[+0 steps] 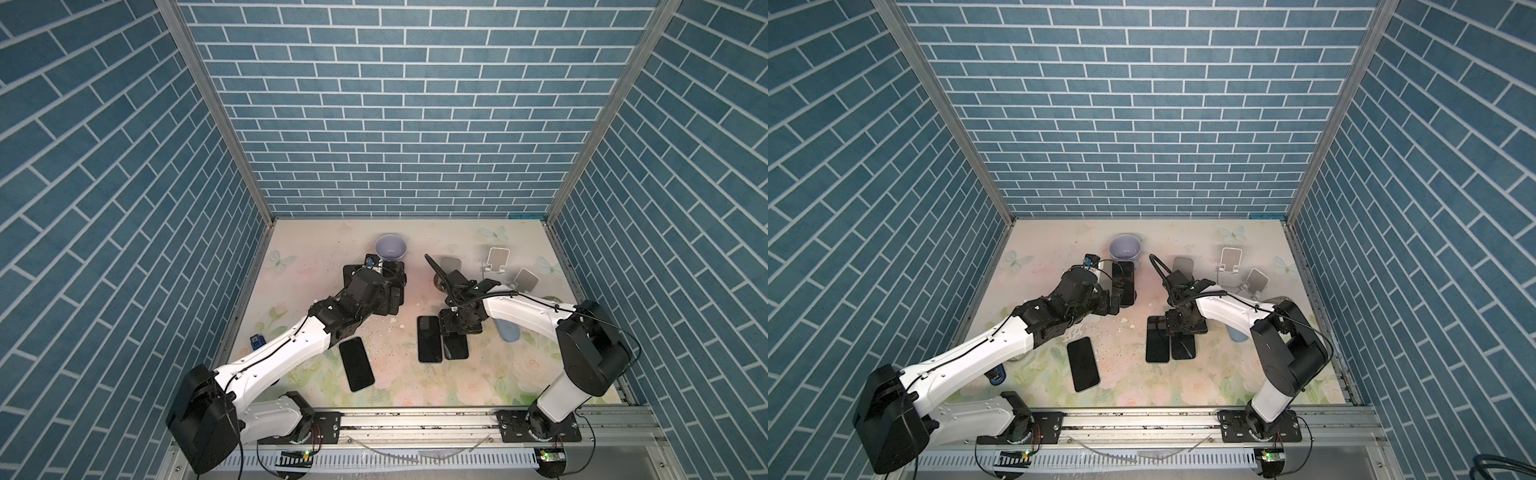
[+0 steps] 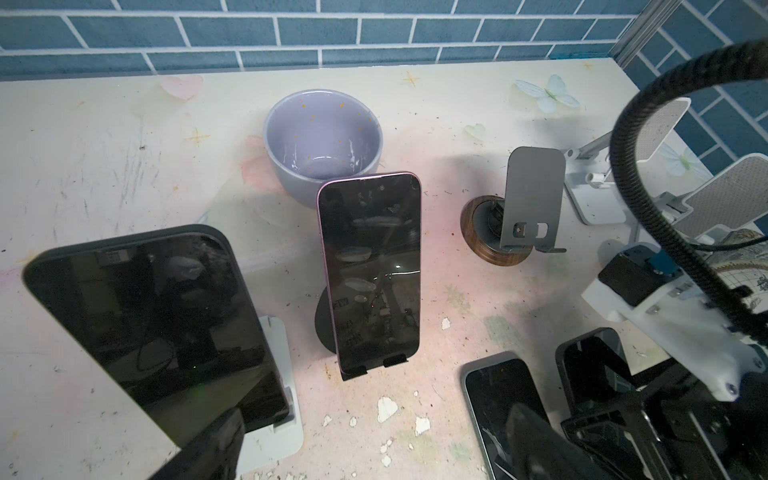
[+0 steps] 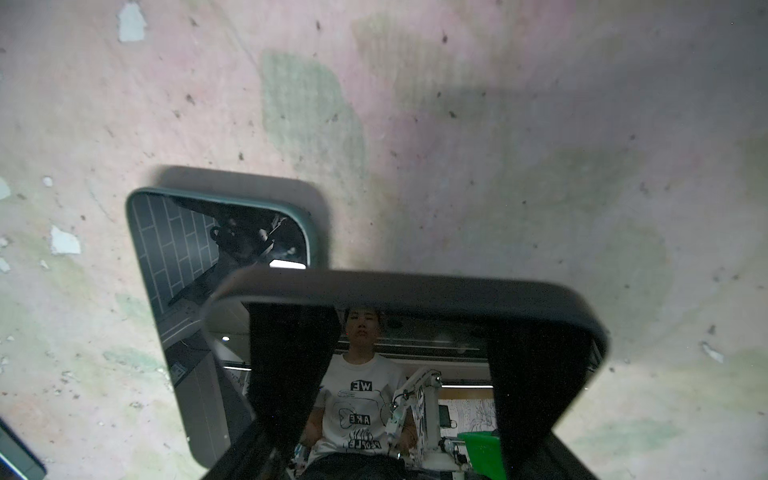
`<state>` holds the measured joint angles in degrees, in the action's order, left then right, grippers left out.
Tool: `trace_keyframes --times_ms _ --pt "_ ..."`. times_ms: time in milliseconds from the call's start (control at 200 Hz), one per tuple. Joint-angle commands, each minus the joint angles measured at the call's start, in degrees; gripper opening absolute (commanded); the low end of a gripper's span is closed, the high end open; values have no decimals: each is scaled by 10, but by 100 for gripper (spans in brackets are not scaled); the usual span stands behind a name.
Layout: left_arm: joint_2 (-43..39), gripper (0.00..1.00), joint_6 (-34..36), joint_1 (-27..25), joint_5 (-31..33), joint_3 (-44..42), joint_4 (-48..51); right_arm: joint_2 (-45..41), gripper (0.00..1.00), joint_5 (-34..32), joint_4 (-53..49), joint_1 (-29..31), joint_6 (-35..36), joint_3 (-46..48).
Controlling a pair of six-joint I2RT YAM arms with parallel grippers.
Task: Remove the phone from the phone stand
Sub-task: 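Lower the held phone toward the table with the right gripper, then lay the black phone flat beside the other flat phone, open right gripper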
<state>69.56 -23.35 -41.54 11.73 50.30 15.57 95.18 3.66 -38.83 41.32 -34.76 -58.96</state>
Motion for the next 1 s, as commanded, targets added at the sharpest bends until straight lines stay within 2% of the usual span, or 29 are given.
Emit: trace_keyframes --times_ms 0,160,995 --pt "3 100 1 -2 10 11 -3 8 53 -14 -10 3 -24 10" --pt "3 100 2 -2 10 11 -3 15 53 -36 -24 4 -27 6" --pt "0 100 -2 -3 10 1 -5 69 57 -36 -14 4 -65 12"
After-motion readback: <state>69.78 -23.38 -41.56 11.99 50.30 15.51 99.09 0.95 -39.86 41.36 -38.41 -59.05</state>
